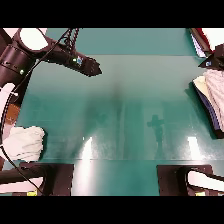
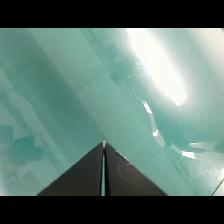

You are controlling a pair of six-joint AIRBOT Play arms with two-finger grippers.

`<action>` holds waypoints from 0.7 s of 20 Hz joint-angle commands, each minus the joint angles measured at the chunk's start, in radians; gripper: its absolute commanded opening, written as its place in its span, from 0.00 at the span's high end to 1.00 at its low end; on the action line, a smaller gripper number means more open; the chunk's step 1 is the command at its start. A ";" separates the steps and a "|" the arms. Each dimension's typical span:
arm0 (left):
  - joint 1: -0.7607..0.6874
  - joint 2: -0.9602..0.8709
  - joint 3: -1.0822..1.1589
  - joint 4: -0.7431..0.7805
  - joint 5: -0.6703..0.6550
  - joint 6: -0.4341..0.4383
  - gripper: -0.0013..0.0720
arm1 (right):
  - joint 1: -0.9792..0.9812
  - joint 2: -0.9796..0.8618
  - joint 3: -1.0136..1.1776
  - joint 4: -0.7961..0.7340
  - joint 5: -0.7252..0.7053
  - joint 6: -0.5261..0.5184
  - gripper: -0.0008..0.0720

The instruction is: Fold the shirts.

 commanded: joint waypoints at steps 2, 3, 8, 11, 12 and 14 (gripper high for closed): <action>0.000 0.000 0.000 -0.012 0.055 0.003 0.95 | 0.000 0.000 0.001 0.000 0.014 0.000 0.96; 0.009 0.002 0.013 -0.009 0.045 -0.009 0.95 | 0.000 0.000 0.001 0.000 0.015 0.000 0.96; 0.123 0.188 0.053 0.454 -0.216 -0.141 0.95 | 0.001 0.000 0.001 0.001 0.025 0.000 0.96; 0.214 0.320 -0.037 0.726 -0.427 -0.162 0.93 | 0.001 0.000 0.001 0.001 0.025 0.000 0.96; 0.246 0.352 -0.090 0.740 -0.465 -0.163 0.56 | 0.001 0.000 0.001 0.001 0.024 0.000 0.96; 0.305 0.404 -0.237 0.740 -0.480 -0.225 0.04 | 0.001 0.000 0.001 0.001 0.025 -0.010 0.96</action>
